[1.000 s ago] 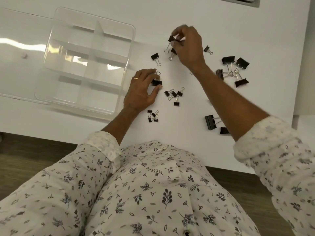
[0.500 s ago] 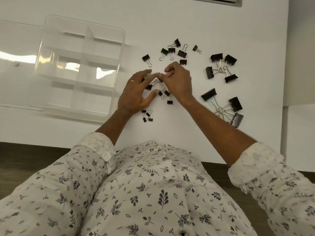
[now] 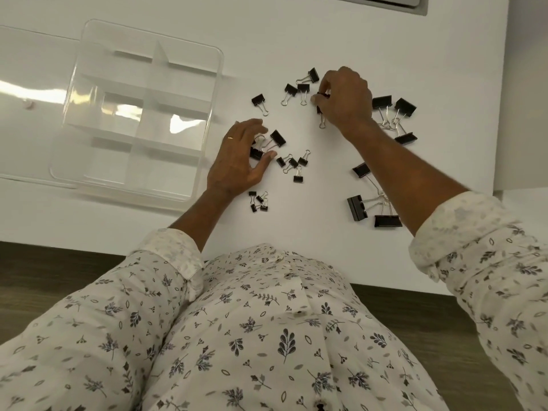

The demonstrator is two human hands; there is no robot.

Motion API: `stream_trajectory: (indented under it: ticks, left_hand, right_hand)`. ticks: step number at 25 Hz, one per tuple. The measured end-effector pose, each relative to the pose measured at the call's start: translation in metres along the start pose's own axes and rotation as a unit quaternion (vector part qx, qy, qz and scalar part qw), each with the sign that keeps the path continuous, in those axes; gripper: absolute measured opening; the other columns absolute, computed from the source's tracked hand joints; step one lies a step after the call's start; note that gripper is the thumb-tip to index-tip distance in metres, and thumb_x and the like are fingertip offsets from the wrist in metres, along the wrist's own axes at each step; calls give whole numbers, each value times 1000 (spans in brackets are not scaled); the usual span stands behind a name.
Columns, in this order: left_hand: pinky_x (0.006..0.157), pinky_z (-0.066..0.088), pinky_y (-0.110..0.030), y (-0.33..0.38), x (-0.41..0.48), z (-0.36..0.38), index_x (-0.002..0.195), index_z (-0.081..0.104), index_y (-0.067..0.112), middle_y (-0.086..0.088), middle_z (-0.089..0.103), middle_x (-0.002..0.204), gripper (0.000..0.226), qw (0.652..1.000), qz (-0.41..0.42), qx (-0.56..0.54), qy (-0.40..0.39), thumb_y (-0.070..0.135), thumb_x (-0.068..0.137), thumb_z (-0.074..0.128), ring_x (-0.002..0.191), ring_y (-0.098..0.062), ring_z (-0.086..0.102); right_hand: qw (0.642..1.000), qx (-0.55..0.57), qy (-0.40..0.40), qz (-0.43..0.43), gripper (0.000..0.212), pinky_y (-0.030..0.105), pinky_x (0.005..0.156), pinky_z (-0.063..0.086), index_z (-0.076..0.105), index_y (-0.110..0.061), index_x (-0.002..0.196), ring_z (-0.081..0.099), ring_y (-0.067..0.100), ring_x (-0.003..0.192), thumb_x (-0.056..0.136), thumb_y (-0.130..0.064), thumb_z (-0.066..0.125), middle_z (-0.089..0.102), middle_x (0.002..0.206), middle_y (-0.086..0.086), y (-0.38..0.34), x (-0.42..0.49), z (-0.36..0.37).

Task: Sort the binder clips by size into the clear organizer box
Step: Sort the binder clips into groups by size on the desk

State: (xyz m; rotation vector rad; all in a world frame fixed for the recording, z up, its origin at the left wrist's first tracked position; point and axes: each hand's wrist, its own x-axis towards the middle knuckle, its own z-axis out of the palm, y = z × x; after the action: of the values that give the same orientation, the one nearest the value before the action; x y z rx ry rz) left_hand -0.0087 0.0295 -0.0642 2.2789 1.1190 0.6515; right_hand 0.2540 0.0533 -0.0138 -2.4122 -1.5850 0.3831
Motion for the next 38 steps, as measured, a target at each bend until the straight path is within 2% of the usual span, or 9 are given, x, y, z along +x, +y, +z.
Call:
stream_trajectory:
  ticks: [4,7,10,12,16,25,31,36,38]
  left_hand:
    - [115,38,-28,4,-2,-5,149,39,7,-4,48,147,63,997,-54,-56,11,25,94,65,134,-18,48]
    - [120,36,-36,3,-2,-8,154,32,6,-7,42,153,70,992,-70,-108,10,3,88,56,141,-18,42]
    - [123,33,-38,5,-2,-10,155,30,4,-9,40,155,75,989,-76,-124,17,-7,83,48,144,-18,39]
    - [123,32,-36,5,-2,-10,154,33,4,-10,40,155,72,990,-77,-113,15,-5,84,45,144,-18,39]
    - [120,35,-33,1,-3,-5,149,43,5,-11,44,150,57,994,-79,-78,11,5,91,40,142,-19,41]
    - [113,42,-33,-5,2,0,132,61,8,-7,59,134,38,999,-26,-11,23,14,94,58,133,-22,49]
    - [109,45,-32,-9,4,5,119,70,8,-8,64,126,25,999,-11,-5,46,14,102,53,128,-22,52]
    - [109,43,-29,-1,6,2,129,62,10,-5,63,129,27,995,-59,-47,58,16,106,48,126,-19,52]
    - [112,40,-25,8,16,2,134,59,10,-4,60,134,32,992,-87,-62,71,11,104,47,129,-18,49]
  right_hand:
    - [996,77,29,28,21,36,76,53,66,-14,97,62,21,93,76,-11,62,61,108,3,-5,-4,0]
    - [982,175,64,21,28,33,75,52,63,-13,98,63,16,86,70,-12,63,58,107,0,-16,-19,-1]
    - [972,225,-16,-68,30,30,71,54,59,-15,101,65,12,84,73,-15,70,55,108,-5,-40,-55,4]
    - [966,220,-70,-119,32,33,73,54,57,-17,101,64,14,85,75,-19,75,56,108,-4,-54,-83,15]
    - [965,197,-60,-160,37,34,72,52,57,-14,100,56,14,80,77,-29,82,55,102,-2,-66,-104,35]
    - [973,194,92,-82,22,36,82,56,62,-13,108,60,13,96,87,-8,66,62,111,2,14,-81,16]
    - [992,110,28,-46,38,39,102,47,63,-9,129,58,28,117,91,-6,62,61,129,9,36,-65,24]
    - [989,130,47,-58,24,37,93,49,65,-10,113,59,25,107,89,-12,65,62,119,7,26,-53,23]
    - [987,138,30,-76,32,30,96,45,63,-12,121,58,24,113,89,-12,65,61,126,4,22,-49,21]
